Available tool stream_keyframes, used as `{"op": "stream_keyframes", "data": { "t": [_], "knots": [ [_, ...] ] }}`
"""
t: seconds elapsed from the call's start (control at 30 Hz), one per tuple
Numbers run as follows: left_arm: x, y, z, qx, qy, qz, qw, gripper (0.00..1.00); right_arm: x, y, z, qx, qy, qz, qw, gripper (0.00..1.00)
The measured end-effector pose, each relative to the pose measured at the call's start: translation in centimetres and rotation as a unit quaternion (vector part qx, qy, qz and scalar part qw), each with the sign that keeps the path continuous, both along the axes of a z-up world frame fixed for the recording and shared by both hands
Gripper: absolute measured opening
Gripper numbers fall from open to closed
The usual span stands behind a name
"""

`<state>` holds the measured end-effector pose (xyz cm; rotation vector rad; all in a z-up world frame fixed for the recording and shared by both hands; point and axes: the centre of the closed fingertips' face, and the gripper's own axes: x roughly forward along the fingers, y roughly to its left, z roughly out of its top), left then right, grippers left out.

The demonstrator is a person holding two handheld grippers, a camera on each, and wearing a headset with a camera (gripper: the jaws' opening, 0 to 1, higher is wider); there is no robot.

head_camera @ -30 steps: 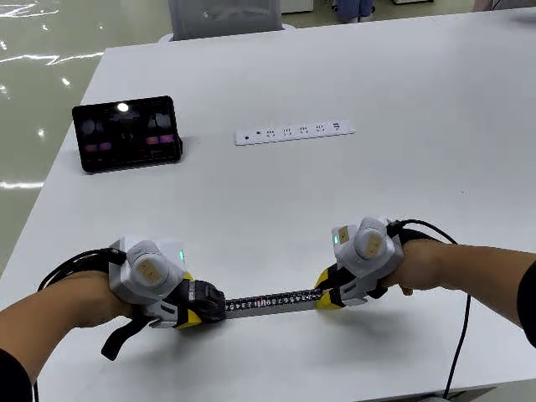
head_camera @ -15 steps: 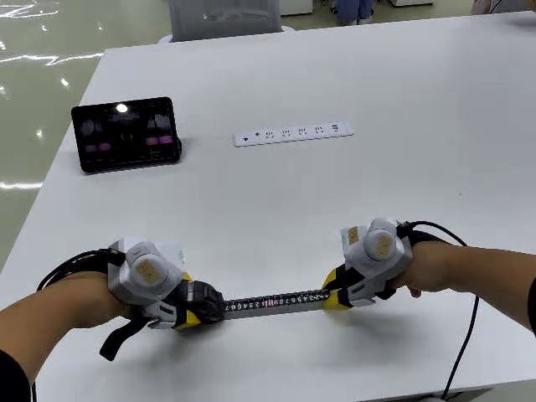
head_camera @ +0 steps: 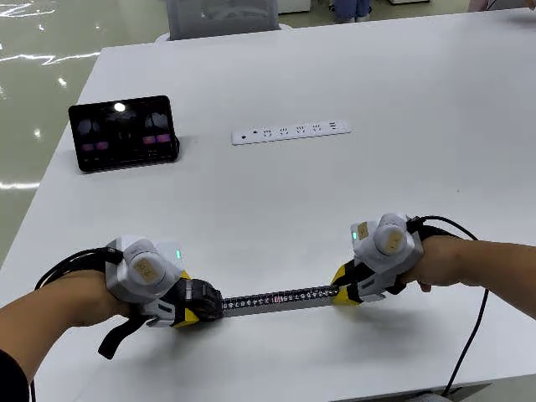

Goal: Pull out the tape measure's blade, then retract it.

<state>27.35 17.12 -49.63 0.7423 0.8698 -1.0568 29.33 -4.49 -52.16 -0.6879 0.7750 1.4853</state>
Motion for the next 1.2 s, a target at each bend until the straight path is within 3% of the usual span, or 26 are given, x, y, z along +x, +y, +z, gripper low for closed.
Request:
{"op": "stream_keyframes", "data": {
  "t": [1.2],
  "knots": [
    [0.0,0.0,0.0,0.001,0.0,0.0,1.0,0.31,0.4,-3.0,-0.3,-0.005,0.002,-0.021,0.9998,0.1]
  ]
}}
